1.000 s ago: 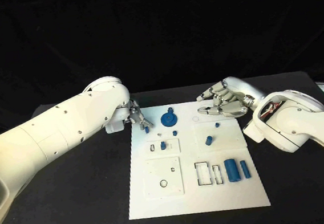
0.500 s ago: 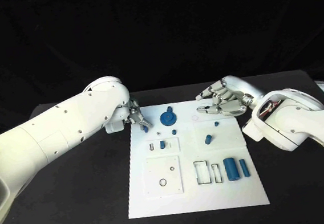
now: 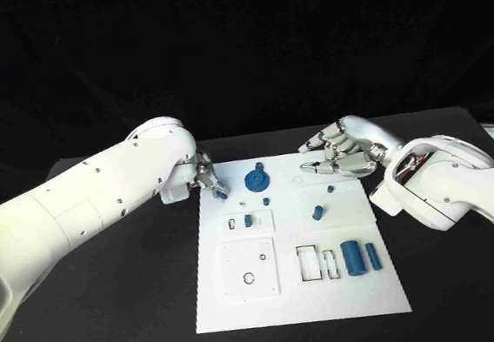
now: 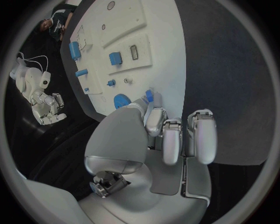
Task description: Assemble the parts on the task board
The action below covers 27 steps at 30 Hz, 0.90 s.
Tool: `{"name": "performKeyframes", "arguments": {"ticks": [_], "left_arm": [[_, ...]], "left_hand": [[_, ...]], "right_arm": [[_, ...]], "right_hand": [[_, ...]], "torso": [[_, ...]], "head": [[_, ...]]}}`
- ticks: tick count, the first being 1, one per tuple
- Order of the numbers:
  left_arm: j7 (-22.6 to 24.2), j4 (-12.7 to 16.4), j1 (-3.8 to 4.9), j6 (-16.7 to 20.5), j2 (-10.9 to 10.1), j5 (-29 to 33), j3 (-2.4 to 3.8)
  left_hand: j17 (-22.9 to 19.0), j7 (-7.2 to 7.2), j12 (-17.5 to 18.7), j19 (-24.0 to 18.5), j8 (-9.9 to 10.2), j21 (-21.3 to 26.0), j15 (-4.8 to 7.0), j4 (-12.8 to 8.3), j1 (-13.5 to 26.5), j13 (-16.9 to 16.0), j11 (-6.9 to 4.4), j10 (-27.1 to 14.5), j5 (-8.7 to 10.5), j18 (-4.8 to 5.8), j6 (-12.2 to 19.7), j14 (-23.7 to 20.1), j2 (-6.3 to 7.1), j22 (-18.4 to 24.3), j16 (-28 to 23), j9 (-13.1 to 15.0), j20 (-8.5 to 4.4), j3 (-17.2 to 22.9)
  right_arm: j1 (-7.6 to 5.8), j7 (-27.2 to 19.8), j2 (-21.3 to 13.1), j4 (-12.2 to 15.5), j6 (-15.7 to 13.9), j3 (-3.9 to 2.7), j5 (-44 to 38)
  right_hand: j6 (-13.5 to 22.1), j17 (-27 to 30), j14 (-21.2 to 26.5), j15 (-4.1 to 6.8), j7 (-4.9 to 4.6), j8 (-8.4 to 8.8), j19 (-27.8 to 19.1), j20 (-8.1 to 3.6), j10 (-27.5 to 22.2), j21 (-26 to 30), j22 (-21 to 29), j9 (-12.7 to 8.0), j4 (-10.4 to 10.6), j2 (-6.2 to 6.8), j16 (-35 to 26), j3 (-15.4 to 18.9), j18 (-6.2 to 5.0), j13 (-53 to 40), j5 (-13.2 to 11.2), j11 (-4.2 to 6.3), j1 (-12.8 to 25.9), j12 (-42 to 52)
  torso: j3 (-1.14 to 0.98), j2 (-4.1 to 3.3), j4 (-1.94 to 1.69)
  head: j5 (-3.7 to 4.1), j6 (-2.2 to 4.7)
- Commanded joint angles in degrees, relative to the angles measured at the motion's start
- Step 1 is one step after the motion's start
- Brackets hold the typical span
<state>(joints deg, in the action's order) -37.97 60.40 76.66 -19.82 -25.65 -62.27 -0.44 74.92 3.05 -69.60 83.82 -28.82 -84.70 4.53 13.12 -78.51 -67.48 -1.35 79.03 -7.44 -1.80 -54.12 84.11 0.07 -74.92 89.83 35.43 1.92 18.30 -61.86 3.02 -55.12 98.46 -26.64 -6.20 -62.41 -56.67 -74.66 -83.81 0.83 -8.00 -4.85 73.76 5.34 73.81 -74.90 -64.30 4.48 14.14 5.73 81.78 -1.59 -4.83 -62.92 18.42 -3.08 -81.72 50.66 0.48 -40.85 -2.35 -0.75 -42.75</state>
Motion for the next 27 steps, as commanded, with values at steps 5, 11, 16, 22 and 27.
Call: {"name": "performKeyframes", "arguments": {"ticks": [5,11,16,22,27], "left_arm": [[1.84,4.6,0.02,4.75,-3.04,5.41,0.02],[2.92,10.81,0.02,8.04,-6.81,6.38,0.0],[4.03,15.98,-0.59,10.36,-9.64,4.35,-0.05],[4.87,20.13,-1.79,12.21,-11.89,1.67,-0.1],[5.02,21.97,-2.88,13.06,-12.85,-0.46,-0.17]], "left_hand": [[15.08,-0.21,0.29,2.49,-0.75,0.11,-0.17,-7.71,2.9,-0.1,0.04,0.37,-0.13,0.06,-0.21,5.89,3.42,-9.91,0.17,2.07,0.01,11.97],[15.08,-0.3,0.11,2.55,-1.0,0.06,-0.14,-8.19,3.41,-0.22,-0.03,0.59,-0.08,0.08,-0.35,5.89,4.24,-10.0,0.17,2.38,-0.03,13.18],[15.08,-0.36,0.12,2.59,-1.13,0.02,-0.11,-8.53,3.59,-0.17,-0.09,0.68,-0.03,0.09,-0.44,5.89,4.88,-10.06,0.17,2.55,-0.07,13.82],[15.08,-0.42,0.08,2.68,-1.19,-0.09,-0.08,-8.94,3.65,-0.19,-0.15,0.81,0.04,0.13,-0.51,5.89,5.74,-10.2,0.17,2.67,-0.12,14.43],[15.08,-0.45,0.2,2.72,-1.15,-0.13,-0.06,-9.36,3.57,-0.03,-0.18,0.86,0.08,0.15,-0.57,5.89,6.57,-10.27,0.17,2.7,-0.15,14.89]], "right_arm": [[0.04,-0.3,-0.06,-0.07,0.74,0.0,-0.28],[0.04,-0.28,-0.13,-0.07,0.76,0.0,-0.23],[0.04,-0.29,-0.15,-0.1,0.81,0.0,-0.17],[0.05,-0.3,-0.19,-0.1,0.8,0.01,-0.11],[0.07,-0.32,-0.15,-0.12,0.81,0.02,-0.21]], "right_hand": [[-0.31,0.05,-2.96,0.37,-0.06,0.19,-0.31,-0.2,-0.22,0.2,0.05,-0.08,0.1,-0.41,-0.17,0.36,-0.77,0.08,0.17,0.13,0.37,-0.14],[-0.35,0.17,-2.89,0.37,-0.06,0.19,-0.28,-0.21,-0.14,0.25,0.08,-0.08,0.09,-0.48,-0.31,0.42,-0.77,0.02,0.23,0.14,0.34,0.02],[-0.35,0.17,-2.89,0.37,-0.06,0.19,-0.28,-0.21,-0.14,0.25,0.08,-0.08,0.09,-0.48,-0.31,0.42,-0.77,0.02,0.23,0.14,0.34,0.02],[-0.35,0.18,-2.89,0.37,-0.06,0.19,-0.28,-0.21,-0.15,0.25,0.09,-0.08,0.1,-0.49,-0.33,0.43,-0.77,0.03,0.23,0.14,0.36,0.02],[-0.36,0.19,-2.88,0.37,-0.06,0.19,-0.28,-0.21,-0.15,0.26,0.09,-0.08,0.11,-0.5,-0.34,0.45,-0.77,0.04,0.24,0.13,0.37,0.01]], "torso": [[-0.07,0.09,-0.1],[-0.11,0.1,-0.25],[-0.04,0.08,-0.22],[-0.06,0.08,-0.3],[-0.02,0.11,-0.27]], "head": [[0.04,-0.05],[-0.05,-0.07],[-0.14,-0.09],[-0.35,-0.15],[-0.48,-0.37]]}}
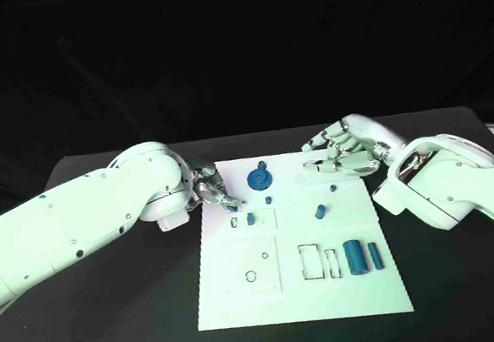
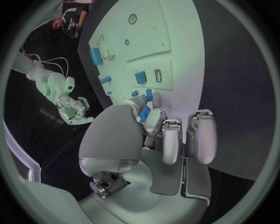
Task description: Assemble the parts on the task board
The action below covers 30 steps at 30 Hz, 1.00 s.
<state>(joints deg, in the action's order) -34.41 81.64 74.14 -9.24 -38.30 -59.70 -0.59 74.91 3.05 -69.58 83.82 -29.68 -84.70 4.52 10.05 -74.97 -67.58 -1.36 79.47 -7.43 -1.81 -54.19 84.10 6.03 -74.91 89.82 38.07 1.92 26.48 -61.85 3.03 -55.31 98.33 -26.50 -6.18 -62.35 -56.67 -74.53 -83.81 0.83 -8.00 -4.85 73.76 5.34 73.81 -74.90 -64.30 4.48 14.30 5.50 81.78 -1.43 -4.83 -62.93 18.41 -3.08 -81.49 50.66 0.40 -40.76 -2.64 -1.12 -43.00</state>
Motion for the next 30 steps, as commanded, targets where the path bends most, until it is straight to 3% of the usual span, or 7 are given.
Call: {"name": "performKeyframes", "arguments": {"ticks": [1,10,30], "left_arm": [[1.39,1.08,-0.66,2.64,-0.33,-3.67,-0.03],[0.83,2.49,-2.2,3.11,-0.57,-8.73,-0.28],[-1.24,4.16,-2.56,-2.62,-1.29,-10.32,-0.33]], "left_hand": [[15.09,-0.44,0.19,2.71,-0.27,-0.12,-0.06,-6.38,0.0,0.09,-0.17,0.44,0.08,0.15,-0.53,5.9,0.81,-10.27,0.18,0.06,-0.16,6.83],[15.09,-0.45,0.19,2.81,-0.22,-0.25,-0.06,-6.69,-0.11,0.12,-0.19,0.55,0.17,0.19,-0.68,5.9,1.37,-10.41,0.18,0.04,-0.18,7.17],[15.09,-0.47,0.72,2.82,-0.17,-0.25,-0.05,-7.0,-0.21,0.74,-0.23,0.5,0.4,0.2,-1.04,5.9,1.89,-10.43,0.18,-0.01,-0.19,7.59]], "right_arm": [[0.07,-0.33,0.05,0.01,0.68,0.0,-0.28],[0.18,-0.39,0.06,0.02,0.69,0.02,-0.31],[0.27,-0.44,-0.01,0.04,0.75,0.02,-0.32]], "right_hand": [[-0.36,0.06,-2.88,0.37,-0.06,0.19,-0.28,-0.21,-0.15,0.26,0.1,-0.07,-0.05,-0.27,-0.34,0.29,-0.77,0.05,0.24,0.13,0.14,0.01],[-0.37,0.07,-2.87,0.37,-0.06,0.19,-0.25,-0.21,-0.14,0.25,0.07,-0.07,-0.01,-0.32,-0.36,0.32,-0.76,0.05,0.26,0.13,0.19,0.02],[-0.37,0.07,-2.87,0.37,-0.06,0.19,-0.25,-0.21,-0.14,0.25,0.07,-0.07,-0.01,-0.32,-0.36,0.32,-0.76,0.05,0.26,0.13,0.19,0.02]], "torso": [[0.07,0.01,0.06],[0.05,-0.04,0.15],[0.01,-0.02,0.08]], "head": [[-0.2,-0.13],[-0.17,-0.26],[-0.2,-0.73]]}}
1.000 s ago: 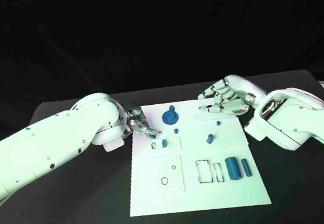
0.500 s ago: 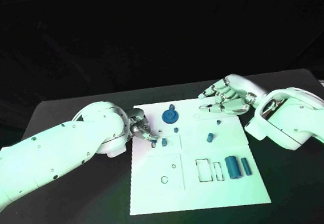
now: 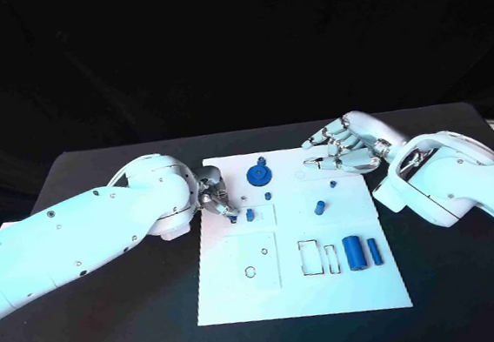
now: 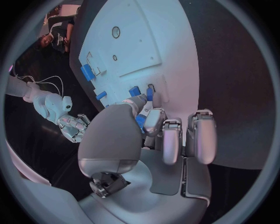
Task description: Assemble the parts on the task board
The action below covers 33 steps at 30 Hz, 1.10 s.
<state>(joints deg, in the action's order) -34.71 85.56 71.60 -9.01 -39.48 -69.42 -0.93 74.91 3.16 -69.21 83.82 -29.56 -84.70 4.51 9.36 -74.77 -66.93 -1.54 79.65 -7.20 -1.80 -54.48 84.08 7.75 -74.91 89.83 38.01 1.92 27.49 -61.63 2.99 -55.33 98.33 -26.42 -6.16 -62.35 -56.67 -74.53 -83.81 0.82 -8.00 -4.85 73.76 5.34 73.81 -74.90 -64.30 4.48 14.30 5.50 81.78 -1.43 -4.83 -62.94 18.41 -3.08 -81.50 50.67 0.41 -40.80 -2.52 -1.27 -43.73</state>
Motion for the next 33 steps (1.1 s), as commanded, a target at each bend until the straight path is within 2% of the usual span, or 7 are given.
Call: {"name": "performKeyframes", "arguments": {"ticks": [1,21,23,25,27,33], "left_arm": [[-1.15,0.27,-0.02,-3.0,-0.17,-0.55,0.01],[-3.48,0.47,-0.1,-4.15,-0.12,0.76,0.0],[-3.7,0.36,-0.1,-3.89,-0.01,1.05,-0.01],[-3.88,0.24,-0.11,-3.58,0.12,1.36,-0.02],[-3.8,0.05,-0.11,-3.45,0.29,1.69,-0.03],[-3.67,-0.53,-0.14,-3.17,0.96,2.38,-0.14]], "left_hand": [[15.09,-0.59,0.35,2.82,-0.28,-0.25,-0.04,-6.32,-0.41,0.1,-0.06,0.32,0.17,0.19,-0.75,5.92,0.17,-10.44,0.17,0.06,-0.2,6.59],[15.09,-0.6,0.43,2.8,-0.29,-0.19,-0.03,-6.26,-0.28,0.21,-0.07,0.44,0.15,0.18,-1.07,5.92,0.14,-10.41,0.17,0.05,-0.19,6.99],[15.09,-0.62,0.4,2.79,-0.32,-0.17,-0.02,-6.08,-0.06,0.19,-0.07,0.53,0.16,0.18,-1.22,5.92,0.01,-10.4,0.17,0.07,-0.19,7.18],[15.09,-0.66,0.35,2.81,-0.36,-0.19,-0.02,-5.88,0.19,0.14,-0.09,0.62,0.17,0.18,-1.34,5.92,-0.11,-10.43,0.17,0.1,-0.19,7.33],[15.09,-0.72,0.22,2.82,-0.44,-0.19,0.01,-5.49,0.67,0.02,-0.13,0.77,0.18,0.19,-1.5,5.92,-0.33,-10.44,0.17,0.19,-0.2,7.52],[15.09,-0.95,0.22,2.86,-0.71,-0.2,0.13,-4.1,2.49,0.09,-0.28,0.93,0.25,0.2,-1.71,5.92,-1.28,-10.52,0.17,0.59,-0.24,7.81]], "right_arm": [[0.05,-0.4,0.0,0.05,0.67,0.0,-0.32],[0.08,-0.44,0.06,0.11,0.72,0.0,-0.35],[0.08,-0.44,0.05,0.13,0.72,0.0,-0.35],[0.08,-0.43,0.04,0.15,0.72,0.0,-0.35],[0.08,-0.42,0.03,0.18,0.72,0.0,-0.35],[0.08,-0.4,-0.02,0.26,0.73,0.0,-0.36]], "right_hand": [[-0.37,0.07,-2.87,0.37,-0.06,0.19,-0.25,-0.21,-0.14,0.25,0.07,-0.08,-0.01,-0.32,-0.36,0.32,-0.76,0.06,0.26,0.13,0.19,0.02],[-0.37,0.07,-2.87,0.37,-0.06,0.19,-0.25,-0.21,-0.14,0.25,0.07,-0.08,-0.01,-0.32,-0.36,0.32,-0.76,0.06,0.26,0.13,0.19,0.02],[-0.37,0.07,-2.87,0.37,-0.06,0.19,-0.25,-0.21,-0.14,0.25,0.07,-0.08,-0.01,-0.32,-0.36,0.32,-0.76,0.06,0.26,0.13,0.19,0.02],[-0.41,-2.5,-3.52,0.39,-0.05,0.23,-0.26,-0.22,-0.16,0.43,0.25,-0.09,0.03,-0.49,1.1,0.53,-0.78,0.19,0.34,0.14,0.22,-0.01],[-0.41,-0.16,-3.02,0.38,-0.05,0.23,-0.26,-0.22,-0.16,0.44,0.26,-0.09,0.02,-0.5,-0.21,0.54,-0.78,0.2,0.35,0.14,0.2,0.0],[-0.41,-0.05,-2.99,0.38,-0.05,0.23,-0.26,-0.22,-0.16,0.46,0.27,-0.09,0.02,-0.5,-0.28,0.55,-0.79,0.2,0.35,0.14,0.19,0.0]], "torso": [[0.02,0.03,-0.04],[0.01,0.01,-0.02],[0.0,0.02,-0.03],[-0.02,0.02,-0.03],[-0.03,0.01,0.0],[-0.03,0.01,0.06]], "head": [[-0.03,-0.03],[-0.17,-0.15],[-0.15,-0.15],[-0.18,-0.2],[-0.18,-0.22],[-0.13,-0.27]]}}
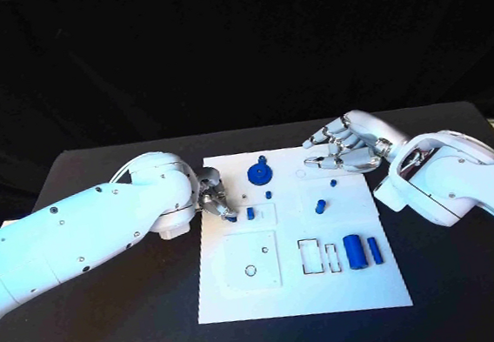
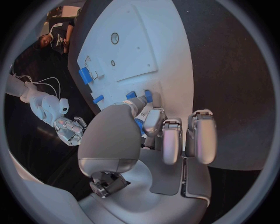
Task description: Assemble the parts on the task board
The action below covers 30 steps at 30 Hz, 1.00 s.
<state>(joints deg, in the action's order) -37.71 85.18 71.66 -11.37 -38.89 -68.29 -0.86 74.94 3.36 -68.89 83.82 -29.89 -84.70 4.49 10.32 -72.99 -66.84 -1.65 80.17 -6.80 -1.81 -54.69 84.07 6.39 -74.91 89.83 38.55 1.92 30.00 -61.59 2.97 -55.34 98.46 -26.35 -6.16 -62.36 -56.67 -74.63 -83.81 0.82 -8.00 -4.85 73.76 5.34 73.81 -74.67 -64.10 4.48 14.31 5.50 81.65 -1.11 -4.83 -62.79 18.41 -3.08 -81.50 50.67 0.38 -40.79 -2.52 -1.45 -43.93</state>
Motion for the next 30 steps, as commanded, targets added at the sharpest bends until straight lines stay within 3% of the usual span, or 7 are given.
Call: {"name": "performKeyframes", "arguments": {"ticks": [1,17,30], "left_arm": [[-0.7,-0.23,-0.2,-0.85,0.46,1.29,-0.22],[-1.64,-1.73,-0.22,-2.09,1.86,1.79,-0.3],[-2.17,-2.25,-0.22,-1.11,2.38,1.82,-0.39]], "left_hand": [[15.06,-1.17,-0.1,2.88,-0.41,-0.23,0.16,-4.94,0.88,-0.01,-0.17,0.43,-0.13,0.21,-1.52,5.93,0.0,-10.55,0.17,0.1,-0.24,5.29],[15.06,-1.35,-0.01,3.04,-0.75,-0.43,0.27,-4.23,2.07,0.17,-0.3,0.47,0.06,0.28,-1.71,5.93,-0.46,-10.77,0.17,0.59,-0.3,5.09],[15.06,-2.05,-1.39,3.38,-1.51,-0.88,0.72,-3.17,4.63,-1.3,-0.85,1.13,0.21,0.42,-2.64,5.93,0.92,-11.25,0.17,1.63,-0.57,3.21]], "right_arm": [[0.04,-0.38,-0.02,0.15,0.66,0.0,-0.35],[0.04,-0.25,-0.21,0.51,0.92,0.0,-0.14],[0.04,-0.2,-0.27,0.57,1.01,0.0,-0.2]], "right_hand": [[-0.41,0.05,-2.99,0.38,-0.05,0.23,-0.26,-0.22,-0.16,0.22,0.07,-0.09,0.02,-0.5,-0.15,0.23,-0.79,0.06,0.36,0.14,0.2,0.0],[-0.42,0.2,-2.92,0.39,-0.04,0.24,-0.25,-0.23,-0.15,0.24,0.09,-0.09,-0.02,-0.5,-0.28,0.27,-0.79,0.04,0.37,0.15,0.14,0.05],[-0.42,0.25,-2.89,0.39,-0.03,0.25,-0.24,-0.23,-0.19,0.26,0.1,-0.09,-0.03,-0.51,-0.34,0.3,-0.79,0.13,0.39,0.15,0.12,-0.05]], "torso": [[-0.01,-0.01,0.05],[-0.01,0.02,-0.01],[0.02,-0.04,-0.03]], "head": [[0.06,-0.08],[0.2,-0.23],[0.38,-0.29]]}}
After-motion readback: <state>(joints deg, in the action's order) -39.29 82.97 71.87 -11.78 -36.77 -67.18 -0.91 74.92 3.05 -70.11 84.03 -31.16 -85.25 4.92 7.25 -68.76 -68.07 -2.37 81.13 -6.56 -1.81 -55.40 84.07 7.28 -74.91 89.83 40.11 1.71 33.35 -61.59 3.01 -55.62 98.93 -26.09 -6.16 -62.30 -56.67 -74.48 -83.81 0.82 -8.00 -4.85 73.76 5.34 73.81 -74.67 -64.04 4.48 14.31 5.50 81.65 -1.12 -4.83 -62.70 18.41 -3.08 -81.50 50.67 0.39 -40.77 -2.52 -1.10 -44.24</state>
